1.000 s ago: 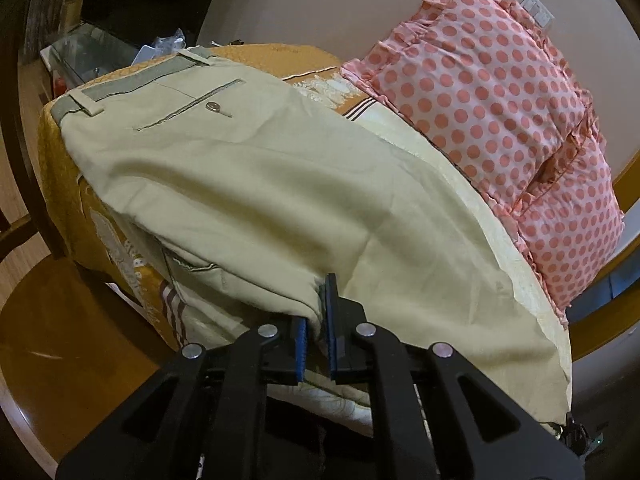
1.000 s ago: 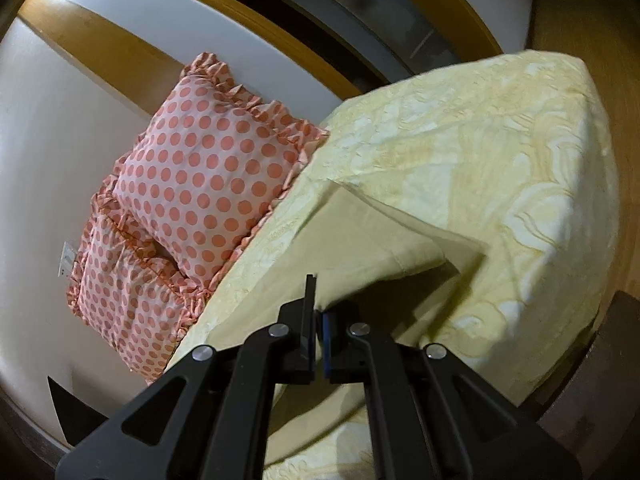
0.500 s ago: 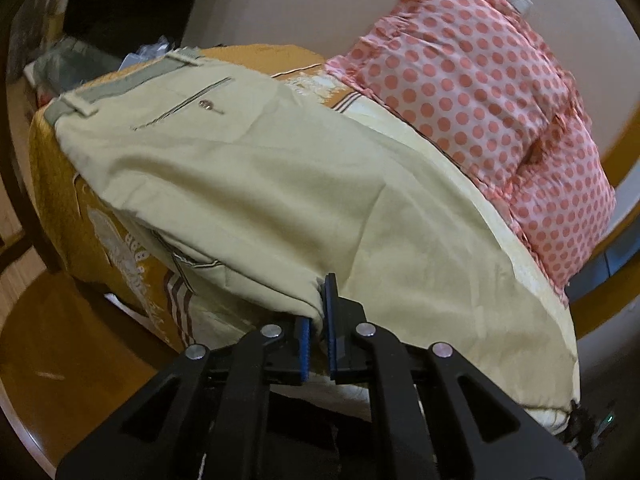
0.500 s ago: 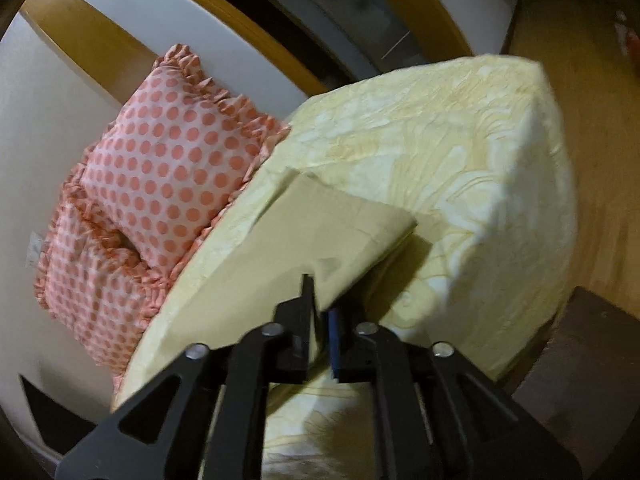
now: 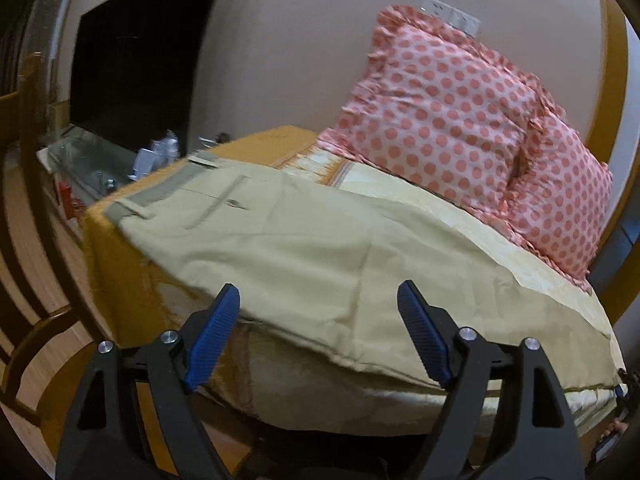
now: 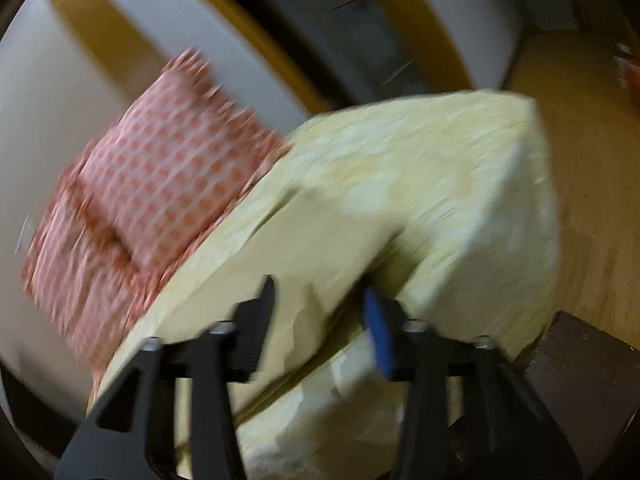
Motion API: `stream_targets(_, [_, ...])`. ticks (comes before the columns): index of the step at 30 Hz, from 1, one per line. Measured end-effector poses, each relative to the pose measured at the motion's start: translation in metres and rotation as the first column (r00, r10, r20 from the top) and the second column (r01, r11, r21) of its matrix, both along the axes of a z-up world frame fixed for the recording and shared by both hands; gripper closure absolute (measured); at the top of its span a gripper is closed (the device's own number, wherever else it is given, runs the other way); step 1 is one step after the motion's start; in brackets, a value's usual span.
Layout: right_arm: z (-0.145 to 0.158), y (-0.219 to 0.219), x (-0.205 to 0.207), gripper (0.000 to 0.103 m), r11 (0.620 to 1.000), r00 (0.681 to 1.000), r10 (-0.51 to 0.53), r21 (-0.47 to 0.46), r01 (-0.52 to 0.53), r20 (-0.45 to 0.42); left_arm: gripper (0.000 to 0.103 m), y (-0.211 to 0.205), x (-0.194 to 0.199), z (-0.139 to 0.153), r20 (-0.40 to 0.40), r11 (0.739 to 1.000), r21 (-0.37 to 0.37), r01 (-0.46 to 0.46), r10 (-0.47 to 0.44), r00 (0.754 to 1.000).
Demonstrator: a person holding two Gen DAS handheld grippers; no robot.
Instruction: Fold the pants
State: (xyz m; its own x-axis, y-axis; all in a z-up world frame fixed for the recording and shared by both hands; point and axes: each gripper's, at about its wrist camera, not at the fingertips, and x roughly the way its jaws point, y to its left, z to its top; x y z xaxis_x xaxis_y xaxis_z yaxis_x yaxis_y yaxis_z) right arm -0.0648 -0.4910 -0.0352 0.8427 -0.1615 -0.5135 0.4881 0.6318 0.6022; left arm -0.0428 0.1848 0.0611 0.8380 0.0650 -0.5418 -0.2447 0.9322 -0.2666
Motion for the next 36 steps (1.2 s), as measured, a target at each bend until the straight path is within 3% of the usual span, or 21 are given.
stream_targets(2, [-0.001, -0.001, 0.001, 0.075, 1.0, 1.0, -0.017, -0.009, 0.017, 0.003, 0.021, -0.005, 0.012, -0.006, -0.019, 1.0, -0.01, 0.026, -0.026, 0.999])
stream_targets(5, [-0.003, -0.011, 0.007, 0.099, 1.0, 0.999, -0.014, -0.007, 0.014, 0.032, 0.021, -0.009, 0.025, -0.015, -0.04, 0.999, -0.004, 0.043, -0.043, 0.998])
stream_targets(10, [0.042, 0.021, 0.034, 0.101, 0.984, 0.988, 0.119, -0.148, -0.104, 0.096, 0.019, -0.005, 0.035, -0.03, -0.072, 0.999, 0.002, 0.045, -0.045, 0.996])
stream_targets(13, [0.086, 0.072, 0.066, 0.101, 0.937, 0.937, 0.309, -0.22, -0.27, 0.165, 0.018, -0.011, 0.035, -0.035, -0.074, 0.998, 0.047, 0.053, -0.049, 0.996])
stream_targets(16, [0.117, 0.144, 0.099, 0.101, 0.843, 0.828, 0.521, -0.282, -0.459, 0.208, 0.016, -0.015, 0.035, -0.037, -0.069, 0.995, 0.081, 0.052, -0.046, 0.997])
stream_targets(18, [0.128, 0.211, 0.121, 0.101, 0.727, 0.703, 0.68, -0.315, -0.61, 0.207, 0.016, -0.014, 0.032, -0.037, -0.055, 0.997, 0.068, 0.046, -0.042, 0.998])
stream_targets(19, [0.129, 0.243, 0.13, 0.101, 0.663, 0.638, 0.745, -0.324, -0.676, 0.194, 0.016, -0.012, 0.03, -0.035, -0.047, 0.998, 0.053, 0.044, -0.041, 0.998])
stream_targets(20, [0.125, 0.287, 0.14, 0.101, 0.566, 0.546, 0.822, -0.33, -0.756, 0.161, 0.016, -0.009, 0.027, -0.033, -0.033, 0.999, 0.029, 0.043, -0.042, 0.999])
stream_targets(21, [0.12, 0.314, 0.144, 0.101, 0.5, 0.488, 0.864, -0.332, -0.799, 0.127, 0.016, -0.005, 0.024, -0.031, -0.018, 0.999, 0.006, 0.044, -0.044, 0.999])
stream_targets(22, [0.108, 0.353, 0.148, 0.101, 0.395, 0.404, 0.914, -0.332, -0.857, 0.045, 0.016, -0.001, 0.02, -0.028, -0.004, 0.999, -0.018, 0.043, -0.043, 0.999])
stream_targets(23, [0.1, 0.375, 0.148, 0.099, 0.335, 0.36, 0.933, -0.33, -0.882, -0.015, 0.016, 0.004, 0.017, -0.027, 0.003, 0.999, -0.029, 0.034, -0.033, 0.999])
stream_targets(24, [0.085, 0.404, 0.148, 0.092, 0.245, 0.295, 0.948, -0.32, -0.915, -0.119, 0.016, 0.009, 0.012, -0.026, 0.005, 0.999, -0.027, 0.017, -0.016, 1.0])
stream_targets(25, [0.072, 0.422, 0.144, 0.088, 0.192, 0.257, 0.948, -0.31, -0.931, -0.187, 0.016, 0.014, 0.009, -0.026, 0.007, 1.0, -0.023, 0.003, -0.002, 1.0])
stream_targets(27, [0.063, 0.429, 0.136, 0.064, 0.166, 0.233, 0.95, -0.298, -0.94, -0.206, 0.016, 0.028, 0.002, -0.027, 0.009, 0.999, -0.021, -0.032, 0.032, 0.999])
stream_targets(28, [0.065, 0.426, 0.133, 0.059, 0.182, 0.247, 0.95, -0.305, -0.935, -0.19, 0.016, 0.039, -0.002, -0.028, 0.016, 0.998, -0.029, -0.057, 0.058, 0.998])
stream_targets(30, [0.074, 0.411, 0.129, 0.053, 0.244, 0.302, 0.944, -0.334, -0.91, -0.134, 0.016, 0.054, -0.006, -0.031, 0.023, 0.994, -0.049, -0.1, 0.102, 0.995])
stream_targets(31, [0.078, 0.403, 0.13, 0.053, 0.291, 0.347, 0.931, -0.348, -0.891, -0.111, 0.016, 0.063, -0.007, -0.033, 0.023, 0.99, -0.066, -0.124, 0.125, 0.992])
stream_targets(32, [0.077, 0.399, 0.13, 0.053, 0.321, 0.381, 0.917, -0.356, -0.878, -0.114, 0.016, 0.072, -0.007, -0.036, 0.025, 0.985, -0.091, -0.143, 0.146, 0.989])
stream_targets(33, [0.07, 0.4, 0.136, 0.053, 0.338, 0.421, 0.888, -0.361, -0.869, -0.182, 0.016, 0.08, -0.008, -0.038, 0.025, 0.981, -0.114, -0.159, 0.163, 0.986])
stream_targets(35, [0.049, 0.411, 0.146, 0.053, 0.294, 0.4, 0.854, -0.325, -0.899, -0.333, 0.016, 0.094, -0.008, -0.044, 0.025, 0.967, -0.174, -0.184, 0.192, 0.981])
stream_targets(36, [0.049, 0.413, 0.136, 0.049, 0.278, 0.414, 0.853, -0.395, -0.876, -0.318, 0.016, 0.101, -0.008, -0.047, 0.026, 0.96, -0.2, -0.194, 0.203, 0.979])
